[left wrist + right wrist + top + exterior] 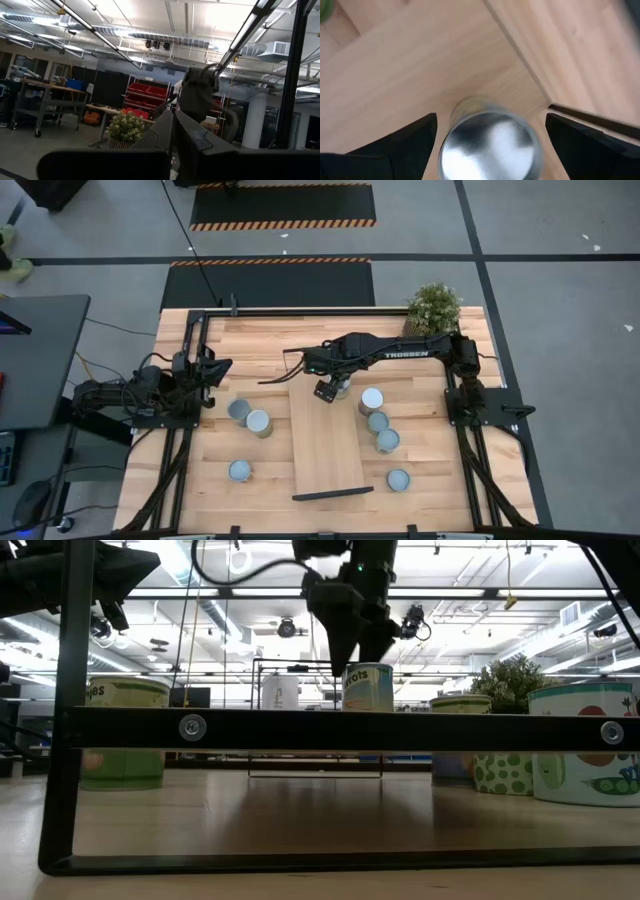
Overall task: Pick and place cans onto a shelf
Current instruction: Put the canned carrots on the shelf
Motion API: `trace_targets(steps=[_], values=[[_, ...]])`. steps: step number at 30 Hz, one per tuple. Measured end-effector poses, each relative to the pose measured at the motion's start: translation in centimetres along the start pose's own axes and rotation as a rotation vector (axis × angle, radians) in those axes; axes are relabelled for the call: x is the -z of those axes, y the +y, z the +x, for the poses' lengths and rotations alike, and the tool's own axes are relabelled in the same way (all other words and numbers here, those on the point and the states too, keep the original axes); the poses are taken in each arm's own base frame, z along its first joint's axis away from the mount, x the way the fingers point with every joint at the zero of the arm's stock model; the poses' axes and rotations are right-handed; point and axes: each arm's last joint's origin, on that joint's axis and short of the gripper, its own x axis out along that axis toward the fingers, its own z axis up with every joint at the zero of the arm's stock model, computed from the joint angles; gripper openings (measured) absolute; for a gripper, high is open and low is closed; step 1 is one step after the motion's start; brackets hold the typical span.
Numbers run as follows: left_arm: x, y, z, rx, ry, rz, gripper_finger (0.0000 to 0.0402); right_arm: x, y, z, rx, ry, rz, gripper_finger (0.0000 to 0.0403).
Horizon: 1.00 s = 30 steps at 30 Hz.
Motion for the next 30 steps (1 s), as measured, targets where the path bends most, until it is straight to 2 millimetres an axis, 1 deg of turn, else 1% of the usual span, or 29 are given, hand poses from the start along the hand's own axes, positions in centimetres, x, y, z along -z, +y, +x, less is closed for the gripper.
trace_targets(steps=[4,6,9,12,16,24,27,30], values=[[0.0,0.0,0.0,0.0,0.0,0.0,0.0023,-0.1,1.0,-1.4,-0.009,-0.053,-0.058,0.038],[0.0,0.0,0.0,0.0,0.0,0.001,0.0023,-0.1,1.6,-2.3,-0.022,-0.074,-0.125,0.038],[0.0,0.0,0.0,0.0,0.001,0.002,0.0023,0.8,2.9,-3.5,-0.03,-0.067,-0.327,0.0378],[0.0,0.0,0.0,0.0,0.001,0.003,0.0023,1.9,4.0,-3.9,-0.028,-0.035,-0.529,0.0377],[0.0,0.0,0.0,0.0,0.001,0.003,0.0023,2.4,4.5,-4.1,-0.013,-0.034,-0.68,0.0375],[0.0,0.0,0.0,0.0,0.001,0.006,0.0023,2.4,4.3,-3.8,0.054,-0.021,-0.879,0.0375],[0.0,0.0,0.0,0.0,0.001,0.005,0.0023,2.0,4.0,-3.5,0.03,-0.02,-0.878,0.0375],[0.0,0.0,0.0,0.0,0.001,0.006,0.0023,1.5,3.4,-3.2,-0.027,-0.024,-0.815,0.0375]])
